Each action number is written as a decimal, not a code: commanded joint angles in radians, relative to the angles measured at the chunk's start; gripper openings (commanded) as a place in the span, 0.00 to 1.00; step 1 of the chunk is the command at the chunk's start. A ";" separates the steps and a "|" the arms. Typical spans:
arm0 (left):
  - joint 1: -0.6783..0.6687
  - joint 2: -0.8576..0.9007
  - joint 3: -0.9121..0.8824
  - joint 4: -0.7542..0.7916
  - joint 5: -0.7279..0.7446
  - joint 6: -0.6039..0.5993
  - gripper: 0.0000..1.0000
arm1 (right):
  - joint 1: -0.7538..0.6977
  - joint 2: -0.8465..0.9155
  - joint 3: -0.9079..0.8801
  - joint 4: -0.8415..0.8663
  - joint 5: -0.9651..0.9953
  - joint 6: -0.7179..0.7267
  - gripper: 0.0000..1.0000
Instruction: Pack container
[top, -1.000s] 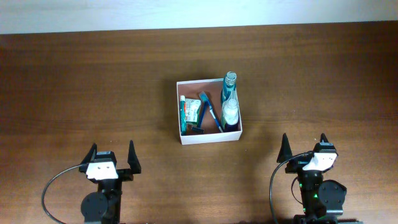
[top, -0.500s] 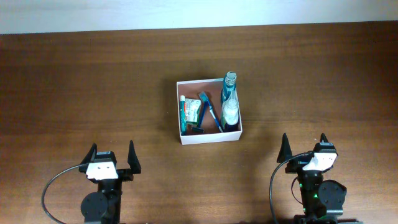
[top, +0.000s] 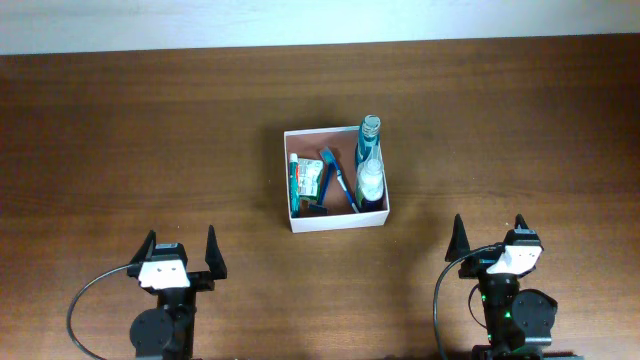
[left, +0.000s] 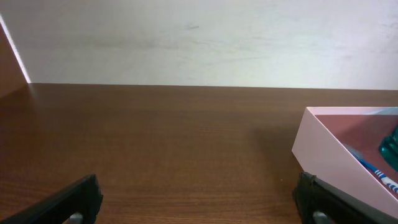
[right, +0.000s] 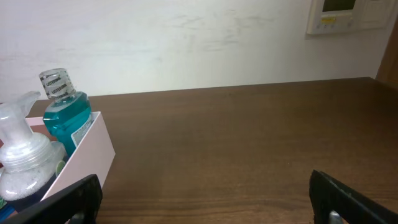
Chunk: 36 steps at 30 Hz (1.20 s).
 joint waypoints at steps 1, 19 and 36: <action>-0.004 -0.009 -0.008 0.000 0.014 0.016 1.00 | 0.006 -0.010 -0.005 -0.006 0.012 0.001 0.98; -0.004 -0.009 -0.008 0.000 0.014 0.016 0.99 | 0.006 -0.010 -0.005 -0.006 0.012 0.001 0.98; -0.004 -0.009 -0.008 0.000 0.014 0.016 0.99 | 0.006 -0.010 -0.005 -0.006 0.012 0.001 0.98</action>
